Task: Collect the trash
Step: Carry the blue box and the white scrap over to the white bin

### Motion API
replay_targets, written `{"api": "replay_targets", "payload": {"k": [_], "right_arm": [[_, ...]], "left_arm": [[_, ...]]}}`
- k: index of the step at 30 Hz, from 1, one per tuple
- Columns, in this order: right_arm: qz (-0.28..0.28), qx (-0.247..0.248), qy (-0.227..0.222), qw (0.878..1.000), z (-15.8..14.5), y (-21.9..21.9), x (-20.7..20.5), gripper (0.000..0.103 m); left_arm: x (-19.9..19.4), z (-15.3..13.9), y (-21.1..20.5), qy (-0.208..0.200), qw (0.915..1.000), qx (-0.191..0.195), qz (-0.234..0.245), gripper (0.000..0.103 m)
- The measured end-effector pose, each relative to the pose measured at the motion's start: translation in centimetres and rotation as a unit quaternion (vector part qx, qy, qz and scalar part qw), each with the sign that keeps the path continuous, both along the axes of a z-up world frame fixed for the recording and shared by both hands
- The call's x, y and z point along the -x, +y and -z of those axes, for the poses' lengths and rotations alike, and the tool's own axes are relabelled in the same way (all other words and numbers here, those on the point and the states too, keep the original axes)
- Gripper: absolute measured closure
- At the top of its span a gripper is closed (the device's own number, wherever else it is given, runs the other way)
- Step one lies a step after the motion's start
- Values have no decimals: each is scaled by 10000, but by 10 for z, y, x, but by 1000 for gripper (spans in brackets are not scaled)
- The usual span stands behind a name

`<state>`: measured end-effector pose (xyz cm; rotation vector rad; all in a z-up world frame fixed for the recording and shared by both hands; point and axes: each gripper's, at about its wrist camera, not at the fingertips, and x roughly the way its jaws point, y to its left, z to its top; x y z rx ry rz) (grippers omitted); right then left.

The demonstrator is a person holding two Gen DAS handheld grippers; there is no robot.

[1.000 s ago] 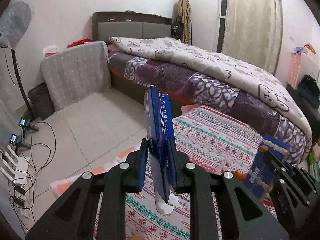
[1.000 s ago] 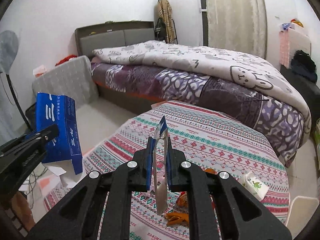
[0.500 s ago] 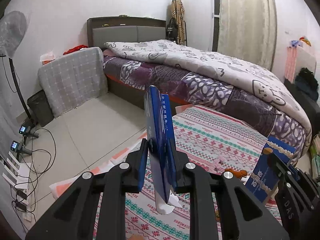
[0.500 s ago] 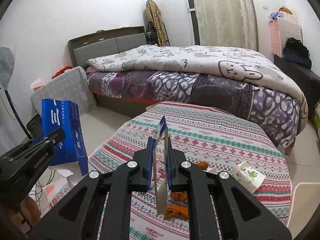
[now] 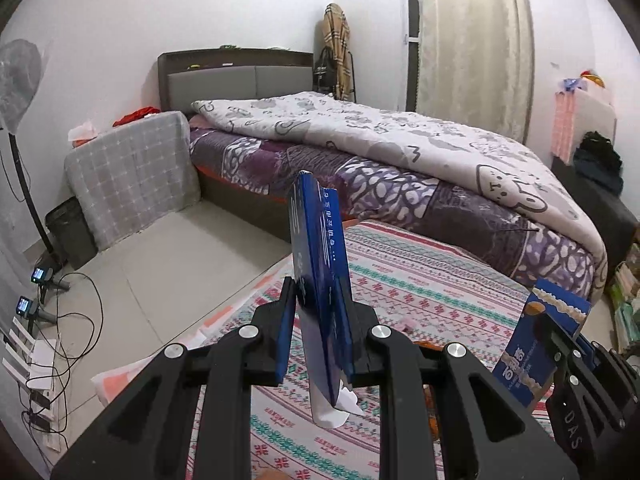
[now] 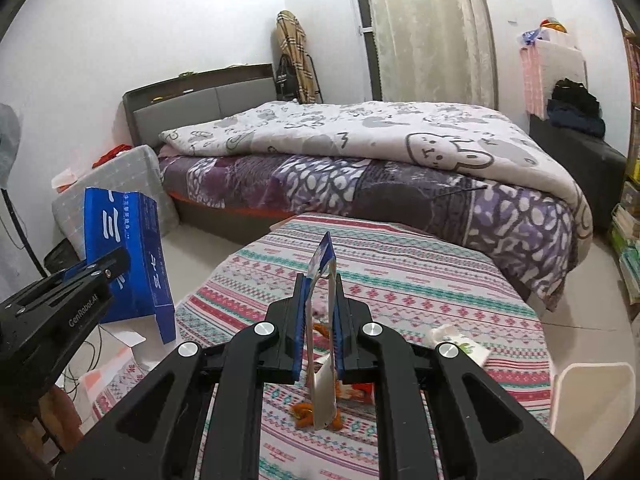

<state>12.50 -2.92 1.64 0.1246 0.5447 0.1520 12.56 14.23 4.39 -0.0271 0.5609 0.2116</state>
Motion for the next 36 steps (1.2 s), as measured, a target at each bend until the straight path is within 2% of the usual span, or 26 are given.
{"api": "replay_targets", "payload": {"k": [16,36], "right_arm": [[549,-16,-54,9985,-8,-63,18,93],[1307,-99,-25,9914,-9,-145,48,92]], "left_arm": [[5,-3,-64,-116,9987,-171,476,83],[19,-6,-141,-253,9925,-369,1138,83]]}}
